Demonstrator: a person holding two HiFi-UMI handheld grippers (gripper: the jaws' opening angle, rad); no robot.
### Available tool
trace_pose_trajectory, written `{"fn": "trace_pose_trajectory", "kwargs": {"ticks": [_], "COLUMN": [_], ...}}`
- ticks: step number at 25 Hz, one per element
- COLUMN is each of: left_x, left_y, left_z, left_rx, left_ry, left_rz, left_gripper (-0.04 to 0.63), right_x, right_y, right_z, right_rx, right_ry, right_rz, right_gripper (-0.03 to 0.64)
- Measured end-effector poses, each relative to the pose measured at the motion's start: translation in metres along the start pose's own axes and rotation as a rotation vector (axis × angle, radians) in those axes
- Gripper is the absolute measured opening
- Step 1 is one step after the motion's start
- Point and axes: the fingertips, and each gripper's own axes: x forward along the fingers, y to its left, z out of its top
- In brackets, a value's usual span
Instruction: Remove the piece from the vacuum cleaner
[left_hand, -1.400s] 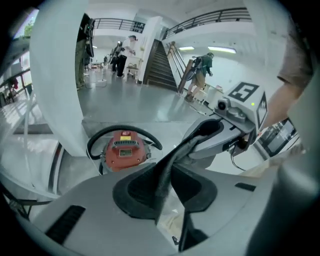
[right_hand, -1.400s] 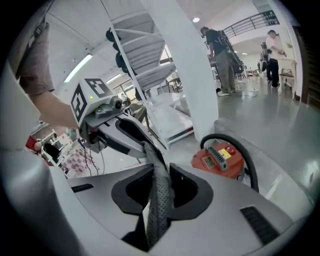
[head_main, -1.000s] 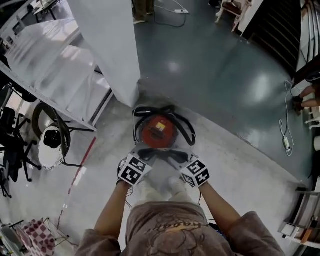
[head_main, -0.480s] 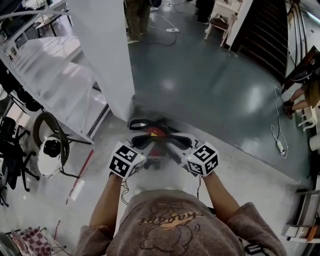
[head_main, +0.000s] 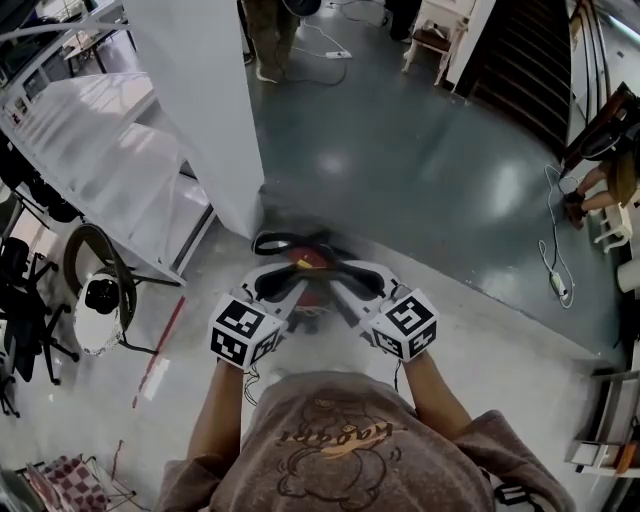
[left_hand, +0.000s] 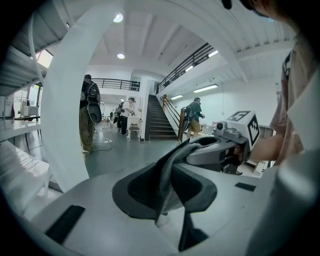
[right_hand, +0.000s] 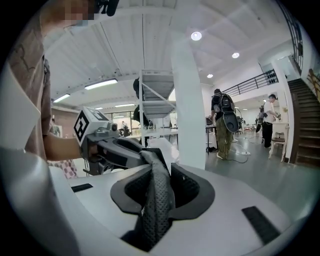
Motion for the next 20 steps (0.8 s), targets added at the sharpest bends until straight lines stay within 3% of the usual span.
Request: {"fn": "trace_pose_trajectory", "kwargs": {"ticks": [4,12,20], "left_x": [0.003,0.009,0.012], "left_y": [-0.003,-0.005,-0.006], "left_z": [-0.019,-0.052,-0.068], "left_rx": [-0.012,-0.053,-0.096], "left_ry": [0.005,0.040,0.069], "left_rz": [-0.004,-0.013,-0.009], "left_gripper": [0.091,0.091,0.091], "right_x": [0.001,0.006,0.008], "right_y": [0.004,0.008,0.010], "right_z": [-0.018,-0.056,-0.070], "right_rx": [-0.003,0.090,0.112], "right_ry": [0.012,0.020,0.041], "right_rz": [0.016,0.016,0.005], "right_gripper": [0.077,0.077,0.077]}}
